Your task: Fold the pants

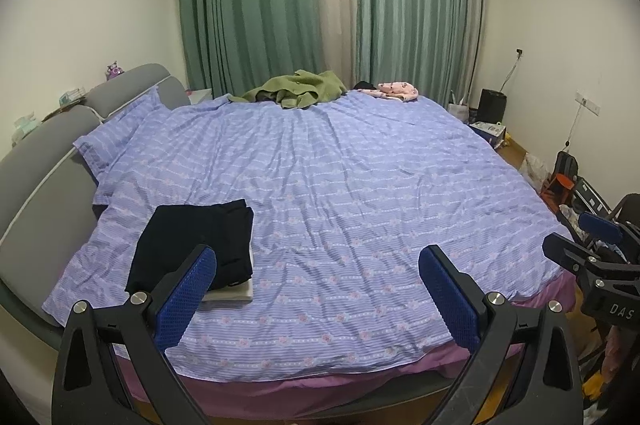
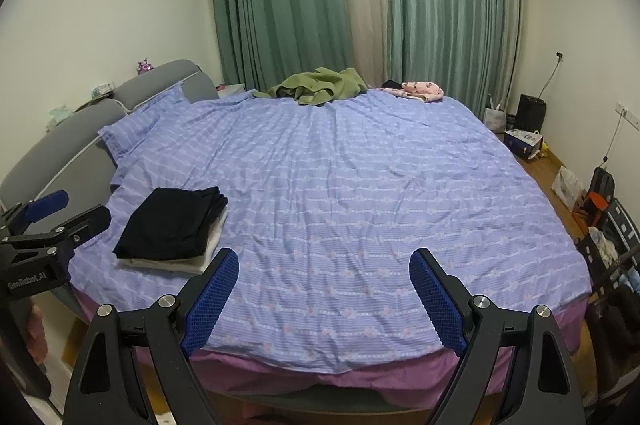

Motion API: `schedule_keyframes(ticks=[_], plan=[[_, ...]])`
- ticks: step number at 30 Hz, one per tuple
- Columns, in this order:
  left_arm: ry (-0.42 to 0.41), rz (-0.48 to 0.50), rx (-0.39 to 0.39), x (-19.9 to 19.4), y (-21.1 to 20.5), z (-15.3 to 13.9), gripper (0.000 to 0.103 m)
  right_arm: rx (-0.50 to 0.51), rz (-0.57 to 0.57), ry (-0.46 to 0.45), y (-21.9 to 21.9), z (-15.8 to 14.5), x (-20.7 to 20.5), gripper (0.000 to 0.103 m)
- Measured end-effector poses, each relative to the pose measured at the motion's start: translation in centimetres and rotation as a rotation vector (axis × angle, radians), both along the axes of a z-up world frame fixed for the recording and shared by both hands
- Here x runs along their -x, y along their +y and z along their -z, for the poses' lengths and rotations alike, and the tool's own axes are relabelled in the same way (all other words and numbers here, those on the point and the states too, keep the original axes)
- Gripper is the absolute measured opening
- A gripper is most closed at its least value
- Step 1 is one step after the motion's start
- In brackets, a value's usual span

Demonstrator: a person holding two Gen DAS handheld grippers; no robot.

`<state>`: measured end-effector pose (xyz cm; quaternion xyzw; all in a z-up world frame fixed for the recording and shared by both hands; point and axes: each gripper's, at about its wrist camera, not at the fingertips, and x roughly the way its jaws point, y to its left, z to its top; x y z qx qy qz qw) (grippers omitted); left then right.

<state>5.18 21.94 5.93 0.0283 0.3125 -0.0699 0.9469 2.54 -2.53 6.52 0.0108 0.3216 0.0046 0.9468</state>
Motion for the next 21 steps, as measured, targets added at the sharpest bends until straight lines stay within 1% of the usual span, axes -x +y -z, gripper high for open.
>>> schedule_keyframes(ticks=[4, 21], plan=[[0.008, -0.007, -0.008, -0.04, -0.29, -0.02, 0.103, 0.002, -0.001, 0.000, -0.06, -0.03, 0.06, 0.088], [0.008, -0.014, 0.001, -0.54, -0.83, -0.06, 0.103, 0.007, 0.005, 0.006, -0.57, -0.02, -0.15, 0.088]])
